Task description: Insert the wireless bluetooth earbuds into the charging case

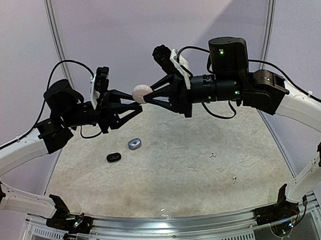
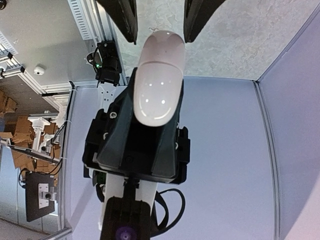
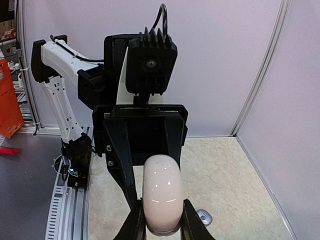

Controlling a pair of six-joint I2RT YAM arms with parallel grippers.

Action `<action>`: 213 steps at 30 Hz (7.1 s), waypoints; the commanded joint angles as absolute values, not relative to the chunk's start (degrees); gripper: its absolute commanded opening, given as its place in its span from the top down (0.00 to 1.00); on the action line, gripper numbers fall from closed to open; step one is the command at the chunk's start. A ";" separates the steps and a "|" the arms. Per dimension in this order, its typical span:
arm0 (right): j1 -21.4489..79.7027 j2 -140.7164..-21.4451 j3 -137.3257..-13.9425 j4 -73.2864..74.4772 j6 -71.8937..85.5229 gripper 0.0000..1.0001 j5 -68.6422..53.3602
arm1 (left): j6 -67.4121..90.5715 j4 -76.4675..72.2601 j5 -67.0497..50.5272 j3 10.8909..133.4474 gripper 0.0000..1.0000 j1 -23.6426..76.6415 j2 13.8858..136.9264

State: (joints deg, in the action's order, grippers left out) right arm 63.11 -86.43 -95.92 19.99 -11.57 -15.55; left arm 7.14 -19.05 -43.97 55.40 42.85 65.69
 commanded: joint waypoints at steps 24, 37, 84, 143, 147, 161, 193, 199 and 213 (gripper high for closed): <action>63.48 -86.23 -95.16 19.33 -9.24 0.54 -10.08 | 2.62 -17.89 -45.33 57.06 1.00 44.15 65.52; 63.48 -87.65 -98.83 21.49 -7.54 0.54 -6.15 | -17.44 -3.93 -45.22 56.98 1.00 46.32 63.14; 42.51 -81.47 -91.29 60.52 44.39 0.42 21.58 | 5.46 -12.34 -36.11 47.07 1.00 45.44 59.33; 35.17 -98.82 -49.55 51.71 50.11 0.81 -3.21 | 4.40 -12.13 -35.45 45.96 1.00 44.66 57.14; 35.21 -99.52 -50.08 52.19 49.28 0.86 -2.85 | 4.22 -12.04 -35.46 45.97 1.00 44.65 57.18; 36.98 -90.12 -61.92 51.47 40.22 0.92 -2.54 | 5.63 -13.71 -35.08 45.38 1.00 44.30 56.99; 70.16 -89.56 -105.59 18.66 14.53 0.99 14.66 | -14.25 -23.51 -12.43 42.74 1.00 48.40 55.90; 72.04 -97.32 -113.55 22.07 17.98 0.99 23.04 | -17.51 -29.01 -4.96 40.99 1.00 50.13 57.22; 72.24 -102.42 -115.65 22.15 22.17 1.00 27.63 | -19.83 -29.95 2.14 41.00 1.00 50.45 58.43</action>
State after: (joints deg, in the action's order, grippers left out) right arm 71.85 -100.20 -114.15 23.07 20.82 26.04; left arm -18.33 -28.49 0.91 41.58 49.41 57.84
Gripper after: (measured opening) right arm 0.139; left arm 0.199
